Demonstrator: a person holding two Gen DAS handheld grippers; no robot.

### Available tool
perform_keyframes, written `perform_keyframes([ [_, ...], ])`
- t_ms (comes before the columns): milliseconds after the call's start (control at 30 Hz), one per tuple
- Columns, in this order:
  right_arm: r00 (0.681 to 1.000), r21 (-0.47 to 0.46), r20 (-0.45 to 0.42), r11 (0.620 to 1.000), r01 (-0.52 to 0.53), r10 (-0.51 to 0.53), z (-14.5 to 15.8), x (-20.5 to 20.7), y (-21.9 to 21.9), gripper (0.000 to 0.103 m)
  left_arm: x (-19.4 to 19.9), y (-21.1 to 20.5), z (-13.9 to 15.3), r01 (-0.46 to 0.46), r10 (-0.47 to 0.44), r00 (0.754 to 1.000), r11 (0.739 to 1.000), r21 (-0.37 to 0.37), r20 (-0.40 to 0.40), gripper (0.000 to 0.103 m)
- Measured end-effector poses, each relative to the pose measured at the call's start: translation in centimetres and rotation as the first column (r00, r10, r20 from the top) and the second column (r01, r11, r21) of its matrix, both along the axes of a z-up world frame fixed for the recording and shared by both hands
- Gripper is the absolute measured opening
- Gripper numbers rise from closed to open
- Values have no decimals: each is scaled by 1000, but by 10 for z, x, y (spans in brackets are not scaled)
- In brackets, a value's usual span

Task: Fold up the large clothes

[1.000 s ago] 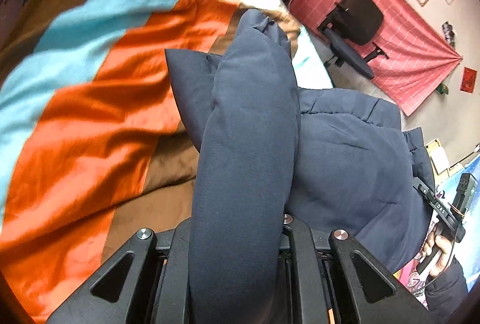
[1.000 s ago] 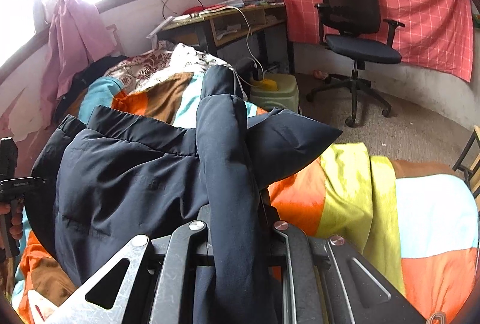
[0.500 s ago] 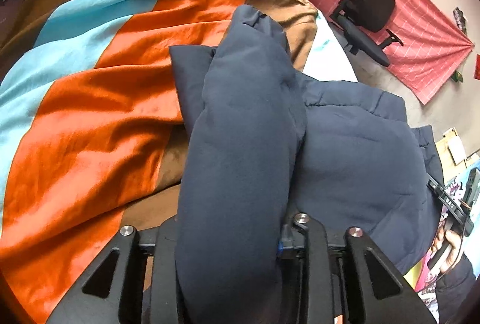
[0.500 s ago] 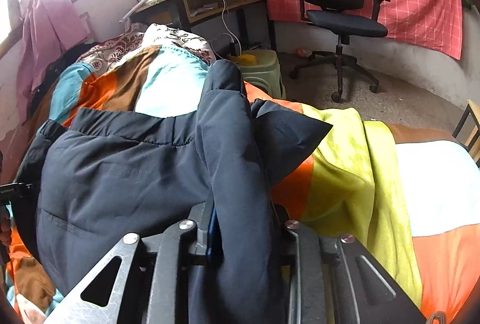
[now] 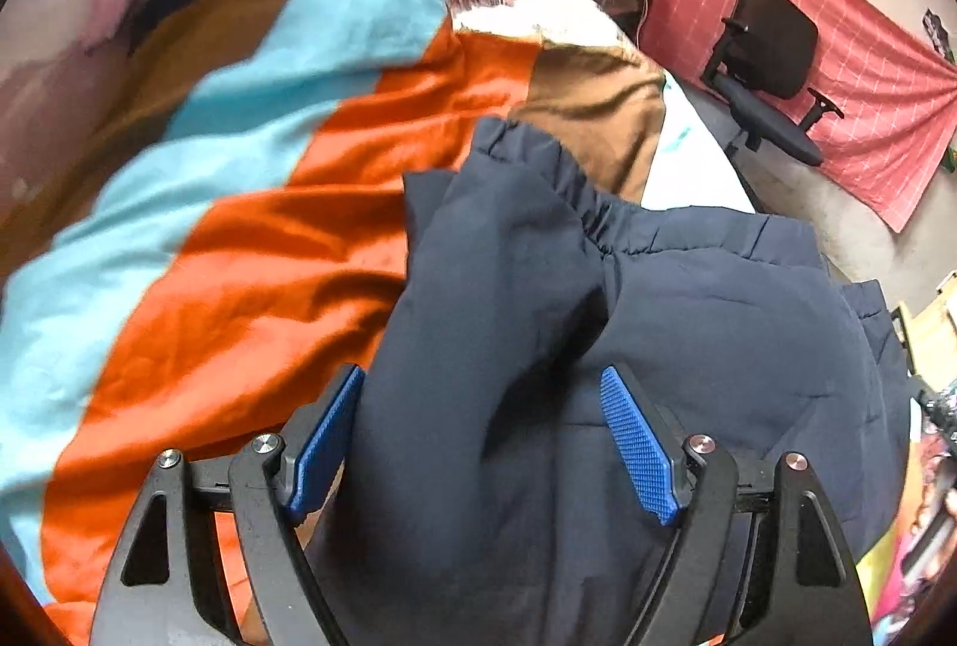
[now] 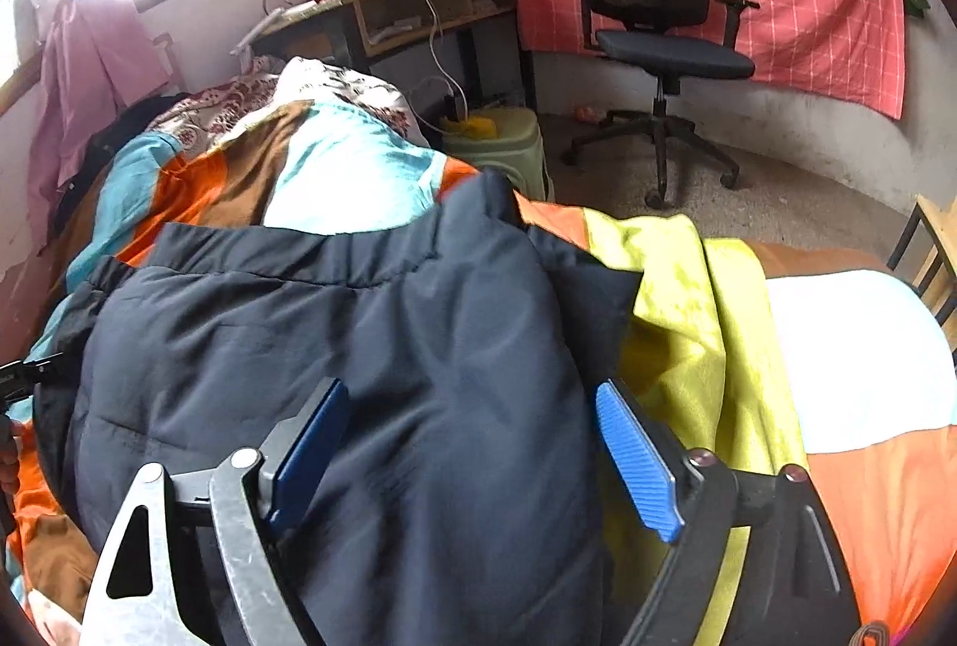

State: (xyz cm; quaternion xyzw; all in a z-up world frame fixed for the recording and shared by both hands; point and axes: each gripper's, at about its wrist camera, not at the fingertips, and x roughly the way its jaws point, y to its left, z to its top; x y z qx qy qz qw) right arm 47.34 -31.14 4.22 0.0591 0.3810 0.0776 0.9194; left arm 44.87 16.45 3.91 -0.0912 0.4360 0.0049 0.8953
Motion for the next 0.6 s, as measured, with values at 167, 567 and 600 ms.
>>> perform_keyframes([
  [167, 998, -5, 61, 1000, -17, 17, 13, -18, 15, 92, -23, -14, 10, -14, 11, 998, 999, 37, 60, 75],
  [567, 983, -22, 176, 999, -39, 42, 36, -63, 35, 103, -80, -59, 48, 12, -38, 970, 994, 109, 240, 96],
  [600, 981, -23, 188, 999, -36, 39, 38, -67, 36, 103, -86, -62, 52, 6, -32, 969, 995, 103, 245, 96],
])
